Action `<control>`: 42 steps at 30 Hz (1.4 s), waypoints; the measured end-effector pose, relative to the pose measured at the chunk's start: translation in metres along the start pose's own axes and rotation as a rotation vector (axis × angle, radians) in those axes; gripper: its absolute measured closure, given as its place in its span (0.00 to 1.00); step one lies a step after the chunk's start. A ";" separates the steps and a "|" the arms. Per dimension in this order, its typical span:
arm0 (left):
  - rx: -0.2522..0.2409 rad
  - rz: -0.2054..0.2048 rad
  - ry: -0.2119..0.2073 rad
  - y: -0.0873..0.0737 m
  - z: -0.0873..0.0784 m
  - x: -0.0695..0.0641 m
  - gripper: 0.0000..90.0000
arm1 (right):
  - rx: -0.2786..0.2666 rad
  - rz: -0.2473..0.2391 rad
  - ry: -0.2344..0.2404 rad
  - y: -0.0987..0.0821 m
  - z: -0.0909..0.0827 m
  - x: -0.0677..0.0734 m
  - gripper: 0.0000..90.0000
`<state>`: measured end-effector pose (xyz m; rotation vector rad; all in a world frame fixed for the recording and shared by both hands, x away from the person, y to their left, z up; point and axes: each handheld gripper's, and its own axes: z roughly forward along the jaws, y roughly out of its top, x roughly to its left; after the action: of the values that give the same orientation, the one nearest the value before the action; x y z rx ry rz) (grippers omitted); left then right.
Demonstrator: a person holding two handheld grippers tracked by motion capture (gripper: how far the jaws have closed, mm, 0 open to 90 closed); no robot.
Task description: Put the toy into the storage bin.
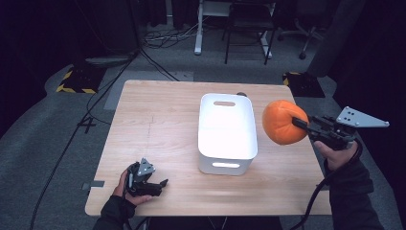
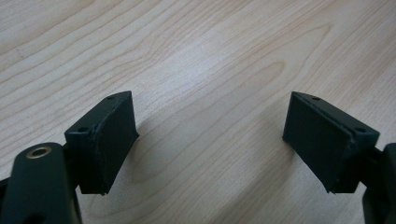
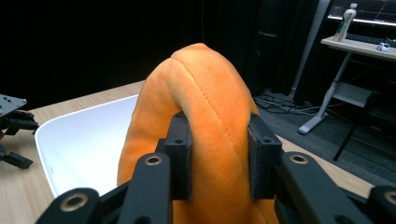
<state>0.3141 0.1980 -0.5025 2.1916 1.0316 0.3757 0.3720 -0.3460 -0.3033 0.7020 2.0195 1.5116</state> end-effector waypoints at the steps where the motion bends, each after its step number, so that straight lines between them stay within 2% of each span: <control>1: 0.000 0.000 0.000 0.000 0.000 0.000 0.19 | -0.001 0.000 0.002 0.001 0.001 0.001 0.74; 14: 0.000 0.000 0.000 0.000 0.000 0.000 0.19 | -0.011 -0.005 0.036 0.014 0.016 0.009 0.75; 28: 0.000 0.000 0.000 0.000 0.000 0.000 0.19 | -0.015 -0.030 0.084 0.028 0.033 0.023 0.74; 36: 0.000 0.000 0.000 0.000 0.000 0.000 0.19 | -0.011 -0.028 0.112 0.031 0.046 0.031 0.74; 42: 0.000 0.000 0.000 0.000 0.000 0.000 0.19 | 0.000 -0.056 0.142 0.034 0.059 0.039 0.74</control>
<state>0.3141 0.1981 -0.5025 2.1921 1.0313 0.3759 0.3861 -0.2706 -0.2887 0.5479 2.1247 1.5676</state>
